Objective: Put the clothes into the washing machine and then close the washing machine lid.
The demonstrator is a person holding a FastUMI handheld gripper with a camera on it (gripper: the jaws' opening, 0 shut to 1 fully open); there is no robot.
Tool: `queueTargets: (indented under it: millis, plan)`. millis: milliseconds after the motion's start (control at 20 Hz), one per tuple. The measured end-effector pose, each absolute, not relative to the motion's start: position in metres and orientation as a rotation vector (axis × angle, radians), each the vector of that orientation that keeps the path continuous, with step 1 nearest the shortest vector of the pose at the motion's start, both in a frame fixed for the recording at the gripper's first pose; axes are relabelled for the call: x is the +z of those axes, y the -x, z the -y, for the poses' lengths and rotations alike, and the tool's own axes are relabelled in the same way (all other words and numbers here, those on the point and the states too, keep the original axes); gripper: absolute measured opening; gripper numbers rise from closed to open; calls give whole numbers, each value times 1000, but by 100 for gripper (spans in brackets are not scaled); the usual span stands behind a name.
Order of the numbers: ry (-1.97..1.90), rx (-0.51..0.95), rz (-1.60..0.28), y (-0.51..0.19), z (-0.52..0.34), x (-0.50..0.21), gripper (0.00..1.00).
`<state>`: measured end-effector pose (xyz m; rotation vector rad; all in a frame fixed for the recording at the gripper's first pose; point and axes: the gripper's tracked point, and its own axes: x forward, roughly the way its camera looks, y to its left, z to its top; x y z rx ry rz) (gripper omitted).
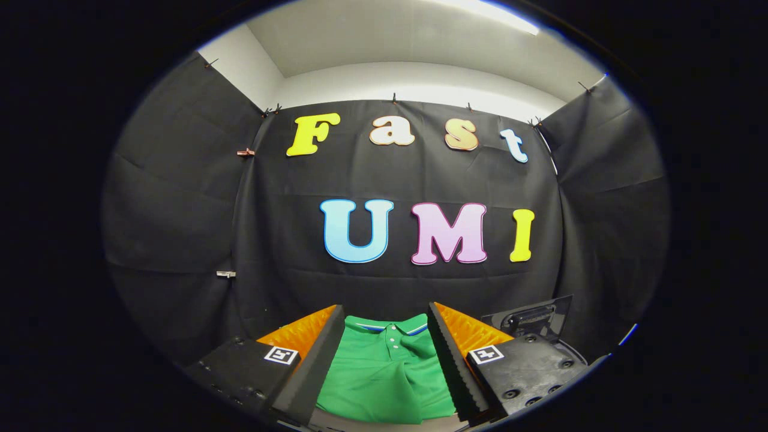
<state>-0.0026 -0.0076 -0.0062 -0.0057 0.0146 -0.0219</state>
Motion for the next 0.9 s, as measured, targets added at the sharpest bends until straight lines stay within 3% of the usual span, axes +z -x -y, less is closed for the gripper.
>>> queueTargets:
  millis: [600, 900]
  plan:
    - [40, -21, -74, -20, 21, -17, 88]
    - [52, 21, -251, -55, 20, -49, 88]
